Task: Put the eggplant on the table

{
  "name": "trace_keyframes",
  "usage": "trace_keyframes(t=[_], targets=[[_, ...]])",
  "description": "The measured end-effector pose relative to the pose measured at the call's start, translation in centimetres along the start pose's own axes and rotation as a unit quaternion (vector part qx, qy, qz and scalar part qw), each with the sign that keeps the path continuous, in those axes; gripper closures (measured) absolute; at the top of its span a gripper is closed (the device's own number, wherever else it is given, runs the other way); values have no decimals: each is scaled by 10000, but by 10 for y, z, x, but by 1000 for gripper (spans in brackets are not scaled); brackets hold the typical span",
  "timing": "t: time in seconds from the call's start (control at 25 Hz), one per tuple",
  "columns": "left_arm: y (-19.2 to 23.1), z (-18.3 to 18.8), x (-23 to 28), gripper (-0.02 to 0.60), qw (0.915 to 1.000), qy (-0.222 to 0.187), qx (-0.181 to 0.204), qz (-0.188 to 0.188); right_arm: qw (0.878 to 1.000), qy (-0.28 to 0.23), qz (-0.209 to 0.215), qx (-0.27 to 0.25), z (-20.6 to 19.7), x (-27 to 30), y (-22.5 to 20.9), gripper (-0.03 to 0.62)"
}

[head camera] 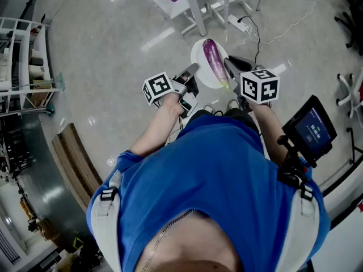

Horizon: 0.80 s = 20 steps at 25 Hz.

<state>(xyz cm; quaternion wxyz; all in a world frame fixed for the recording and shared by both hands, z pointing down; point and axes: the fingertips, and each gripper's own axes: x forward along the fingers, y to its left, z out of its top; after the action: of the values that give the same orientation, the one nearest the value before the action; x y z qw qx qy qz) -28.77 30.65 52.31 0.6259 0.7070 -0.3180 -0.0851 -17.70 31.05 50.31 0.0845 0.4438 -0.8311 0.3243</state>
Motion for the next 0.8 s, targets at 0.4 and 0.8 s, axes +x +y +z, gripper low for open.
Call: trace_keyframes(t=[0.4,0.8], targets=[[-2,3,8,557,9999,105,26,-55,9999,-44,-101,9,3,0,-5,545],[3,1,8,557,9991,376,98,-147,9990,-189,-390,117,-6,-3,-3,545]])
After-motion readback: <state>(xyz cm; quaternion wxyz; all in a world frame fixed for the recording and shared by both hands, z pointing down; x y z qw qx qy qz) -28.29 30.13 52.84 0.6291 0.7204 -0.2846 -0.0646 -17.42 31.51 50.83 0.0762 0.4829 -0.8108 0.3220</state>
